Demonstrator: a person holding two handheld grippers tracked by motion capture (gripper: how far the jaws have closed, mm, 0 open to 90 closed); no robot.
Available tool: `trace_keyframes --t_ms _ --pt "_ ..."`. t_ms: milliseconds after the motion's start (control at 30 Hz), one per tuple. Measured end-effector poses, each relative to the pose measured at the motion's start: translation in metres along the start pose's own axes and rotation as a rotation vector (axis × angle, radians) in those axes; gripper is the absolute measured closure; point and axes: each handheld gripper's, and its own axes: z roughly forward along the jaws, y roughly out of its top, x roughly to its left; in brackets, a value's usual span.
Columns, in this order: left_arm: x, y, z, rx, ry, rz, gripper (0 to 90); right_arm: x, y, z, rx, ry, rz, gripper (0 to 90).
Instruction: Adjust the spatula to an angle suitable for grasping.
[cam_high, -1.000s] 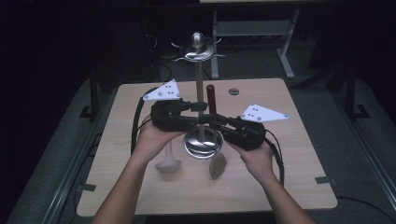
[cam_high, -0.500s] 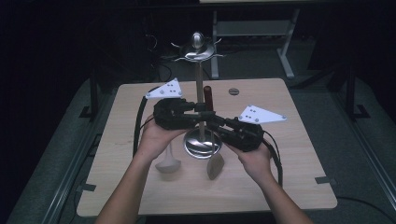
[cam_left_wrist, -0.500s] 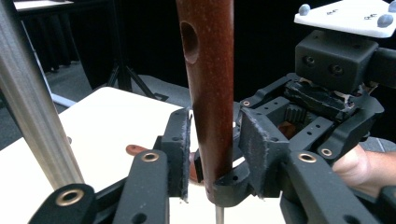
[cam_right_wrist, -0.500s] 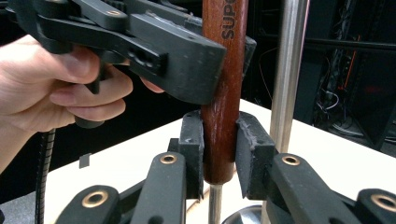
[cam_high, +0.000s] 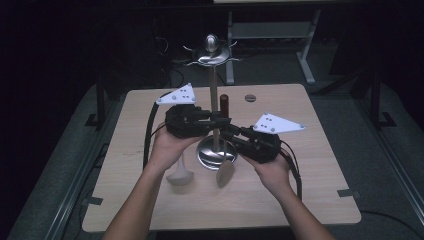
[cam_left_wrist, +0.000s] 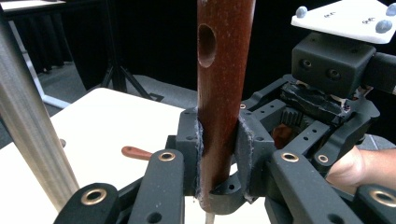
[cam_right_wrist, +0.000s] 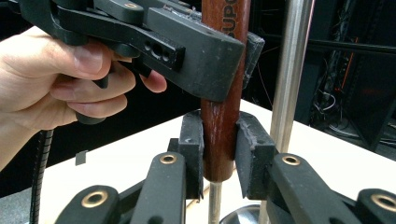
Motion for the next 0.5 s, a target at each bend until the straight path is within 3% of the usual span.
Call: trace_keyframes --t_ms 400,500 --pt "0.0018 0.0003 -0.0016 0.007 -0.021 0.004 73.7 -0.0006 0.001 0.0004 0.004 0.015 -0.007 71.6" --pt "0.0027 0.0003 -0.0028 0.006 -0.041 0.006 73.7 -0.0045 0.0022 -0.0007 0.012 0.038 -0.003 60.4"
